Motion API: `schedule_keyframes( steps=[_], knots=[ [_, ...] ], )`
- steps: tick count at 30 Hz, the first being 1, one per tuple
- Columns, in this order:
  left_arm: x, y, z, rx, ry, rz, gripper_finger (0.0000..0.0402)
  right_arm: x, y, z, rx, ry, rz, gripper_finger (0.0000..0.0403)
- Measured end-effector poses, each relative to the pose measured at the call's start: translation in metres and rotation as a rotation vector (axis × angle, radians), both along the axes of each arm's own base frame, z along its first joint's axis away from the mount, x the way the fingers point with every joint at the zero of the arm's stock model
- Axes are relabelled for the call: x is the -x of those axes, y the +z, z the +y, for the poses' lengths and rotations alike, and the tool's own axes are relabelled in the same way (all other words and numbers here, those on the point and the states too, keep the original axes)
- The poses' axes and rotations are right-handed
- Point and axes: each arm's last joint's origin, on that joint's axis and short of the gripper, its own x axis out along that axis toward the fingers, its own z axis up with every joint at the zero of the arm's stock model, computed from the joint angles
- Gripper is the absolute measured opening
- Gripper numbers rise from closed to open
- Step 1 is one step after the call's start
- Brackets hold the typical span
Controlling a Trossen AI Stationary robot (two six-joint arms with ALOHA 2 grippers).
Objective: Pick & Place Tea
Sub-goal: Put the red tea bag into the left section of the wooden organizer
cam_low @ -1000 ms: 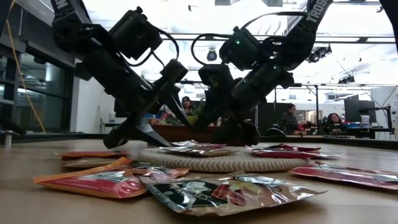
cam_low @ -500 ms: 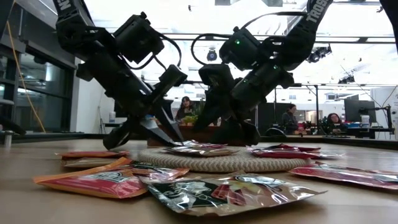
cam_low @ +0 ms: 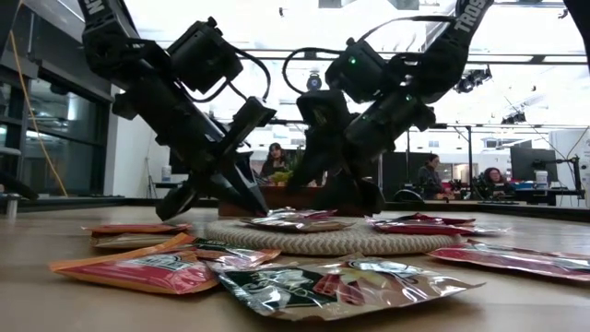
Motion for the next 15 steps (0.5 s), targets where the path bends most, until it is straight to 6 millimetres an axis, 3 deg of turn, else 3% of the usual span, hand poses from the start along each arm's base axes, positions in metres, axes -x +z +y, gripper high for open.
schedule_keyframes(
  steps=[8,15],
  knots=[
    [0.0,0.002,0.0,-0.009,-0.008,-0.003,0.0,0.001,0.014,-0.001,0.016,0.015,-0.044,0.0193],
    [0.008,0.023,0.001,-0.082,-0.027,-0.017,0.0,0.003,0.015,-0.009,0.008,-0.002,-0.035,0.0193]
  ],
)
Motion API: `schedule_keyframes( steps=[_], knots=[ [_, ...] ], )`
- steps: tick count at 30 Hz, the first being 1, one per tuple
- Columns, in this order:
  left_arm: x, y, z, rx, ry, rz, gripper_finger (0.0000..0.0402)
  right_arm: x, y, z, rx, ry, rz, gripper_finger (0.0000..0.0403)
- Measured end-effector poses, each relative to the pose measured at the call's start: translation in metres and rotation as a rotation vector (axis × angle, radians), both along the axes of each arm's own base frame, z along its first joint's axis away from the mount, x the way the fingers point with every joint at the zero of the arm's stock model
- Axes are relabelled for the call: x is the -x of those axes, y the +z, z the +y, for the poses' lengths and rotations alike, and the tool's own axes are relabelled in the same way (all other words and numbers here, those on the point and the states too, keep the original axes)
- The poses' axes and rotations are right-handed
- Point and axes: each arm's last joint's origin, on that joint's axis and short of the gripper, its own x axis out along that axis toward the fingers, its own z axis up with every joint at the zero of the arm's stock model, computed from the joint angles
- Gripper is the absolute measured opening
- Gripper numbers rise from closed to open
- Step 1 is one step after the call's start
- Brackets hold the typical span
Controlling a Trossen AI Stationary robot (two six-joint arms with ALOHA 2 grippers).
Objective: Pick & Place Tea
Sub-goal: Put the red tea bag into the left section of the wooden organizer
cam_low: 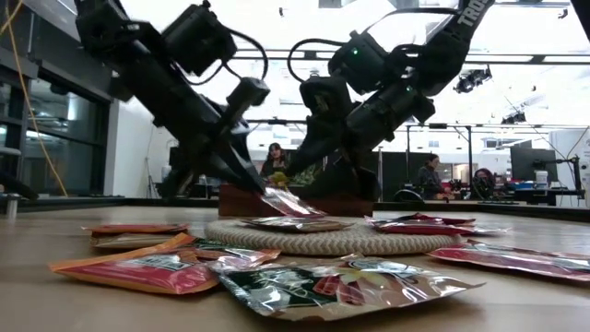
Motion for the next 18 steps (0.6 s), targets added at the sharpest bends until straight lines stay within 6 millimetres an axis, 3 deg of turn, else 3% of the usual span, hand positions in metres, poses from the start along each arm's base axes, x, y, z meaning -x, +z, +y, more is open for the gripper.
schedule_keyframes(
  steps=[10,18],
  knots=[
    [0.024,0.043,0.002,-0.204,-0.127,-0.012,0.0,0.0,0.002,-0.008,-0.04,0.03,-0.029,0.0193],
    [0.039,0.061,0.002,-0.431,-0.325,-0.006,0.0,0.0,0.01,-0.008,-0.035,0.05,-0.064,0.0193]
  ],
)
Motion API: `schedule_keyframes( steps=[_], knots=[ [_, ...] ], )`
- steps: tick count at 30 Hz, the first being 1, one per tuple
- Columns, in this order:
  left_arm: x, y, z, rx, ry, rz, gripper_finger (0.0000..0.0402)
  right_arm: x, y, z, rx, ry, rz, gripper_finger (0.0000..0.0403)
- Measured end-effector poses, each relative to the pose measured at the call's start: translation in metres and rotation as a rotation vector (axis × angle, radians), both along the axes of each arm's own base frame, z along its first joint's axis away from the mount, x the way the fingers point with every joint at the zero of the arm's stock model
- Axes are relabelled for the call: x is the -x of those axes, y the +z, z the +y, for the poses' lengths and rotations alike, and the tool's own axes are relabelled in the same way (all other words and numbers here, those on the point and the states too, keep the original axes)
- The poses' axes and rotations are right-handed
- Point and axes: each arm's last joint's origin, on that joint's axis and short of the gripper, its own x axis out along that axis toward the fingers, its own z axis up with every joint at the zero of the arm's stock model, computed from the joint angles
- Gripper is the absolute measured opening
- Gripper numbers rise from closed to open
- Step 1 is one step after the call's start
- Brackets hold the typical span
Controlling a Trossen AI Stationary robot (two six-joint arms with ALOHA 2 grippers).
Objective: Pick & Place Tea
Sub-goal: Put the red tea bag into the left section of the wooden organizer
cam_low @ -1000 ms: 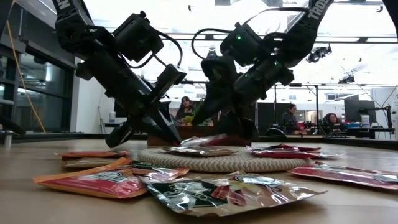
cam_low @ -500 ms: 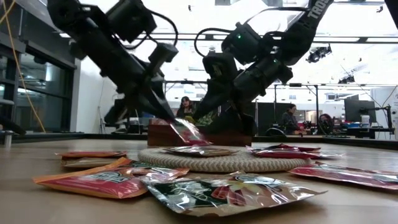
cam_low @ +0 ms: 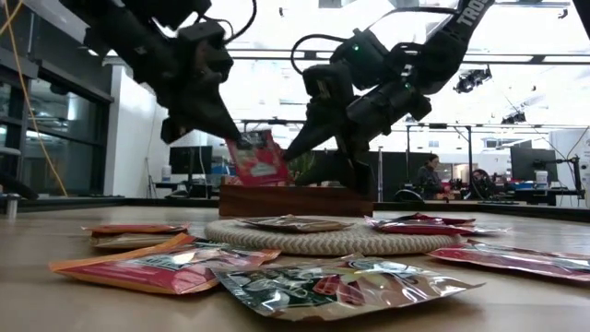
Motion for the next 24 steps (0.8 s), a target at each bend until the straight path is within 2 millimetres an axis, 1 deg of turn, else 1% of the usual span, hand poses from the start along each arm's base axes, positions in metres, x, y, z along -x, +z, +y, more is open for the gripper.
schedule_keyframes(
  steps=[3,7,9,11,15,18,21,24],
  knots=[
    [0.006,0.005,0.0,-0.062,-0.067,0.016,0.0,0.001,0.005,0.0,0.007,0.007,-0.018,0.0193],
    [0.016,0.013,0.0,-0.117,-0.112,0.044,0.0,0.001,0.009,0.001,0.009,0.015,-0.025,0.0193],
    [0.02,0.019,0.002,-0.151,-0.124,0.096,0.0,0.002,0.009,0.001,0.002,0.024,-0.02,0.0193],
    [0.02,0.03,0.005,-0.203,-0.153,0.144,0.0,0.002,0.009,0.001,-0.002,0.032,-0.022,0.0193],
    [0.019,0.062,0.014,-0.306,-0.213,0.202,0.0,0.002,0.009,0.002,-0.013,0.063,-0.025,0.0193],
    [0.016,0.08,0.022,-0.372,-0.233,0.22,0.0,0.003,0.01,0.003,-0.005,0.1,-0.037,0.0193],
    [0.016,0.09,0.032,-0.411,-0.233,0.222,0.0,0.004,0.016,0.003,0.027,0.13,-0.058,0.0193],
    [0.017,0.092,0.042,-0.435,-0.224,0.238,0.0,0.01,0.032,0.003,0.116,0.134,-0.09,0.0193]
  ],
)
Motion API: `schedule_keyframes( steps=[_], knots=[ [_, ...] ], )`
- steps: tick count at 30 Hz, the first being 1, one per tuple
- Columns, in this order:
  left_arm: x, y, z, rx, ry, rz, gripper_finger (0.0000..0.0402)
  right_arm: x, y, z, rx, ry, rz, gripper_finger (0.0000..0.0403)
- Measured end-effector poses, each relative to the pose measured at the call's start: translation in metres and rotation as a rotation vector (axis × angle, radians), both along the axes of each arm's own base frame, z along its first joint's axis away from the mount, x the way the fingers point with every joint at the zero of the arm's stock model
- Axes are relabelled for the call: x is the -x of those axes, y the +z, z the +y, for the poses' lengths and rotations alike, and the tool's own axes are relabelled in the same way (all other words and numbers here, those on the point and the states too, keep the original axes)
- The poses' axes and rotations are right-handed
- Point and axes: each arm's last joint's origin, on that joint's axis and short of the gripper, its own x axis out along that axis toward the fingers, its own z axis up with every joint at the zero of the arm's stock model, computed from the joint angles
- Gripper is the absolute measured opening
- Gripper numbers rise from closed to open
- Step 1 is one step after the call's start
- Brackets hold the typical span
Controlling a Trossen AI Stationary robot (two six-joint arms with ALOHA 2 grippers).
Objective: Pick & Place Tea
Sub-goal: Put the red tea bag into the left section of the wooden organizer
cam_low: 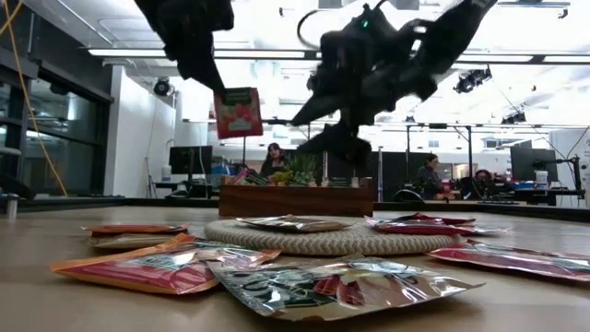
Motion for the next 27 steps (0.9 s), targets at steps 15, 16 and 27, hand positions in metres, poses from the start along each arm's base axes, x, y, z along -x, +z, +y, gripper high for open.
schedule_keyframes(
  steps=[15,16,27],
  knots=[
    [0.011,-0.002,0.043,-0.075,-0.048,0.055,0.0,0.071,0.108,0.016,0.618,-0.064,-0.144,0.0193],
    [0.011,-0.002,0.045,-0.089,-0.056,0.051,0.0,0.075,0.113,0.017,0.637,-0.078,-0.161,0.0193],
    [-0.008,-0.023,0.063,-0.165,-0.124,0.121,0.0,0.092,0.135,0.024,0.703,-0.162,-0.223,0.0193]
  ],
)
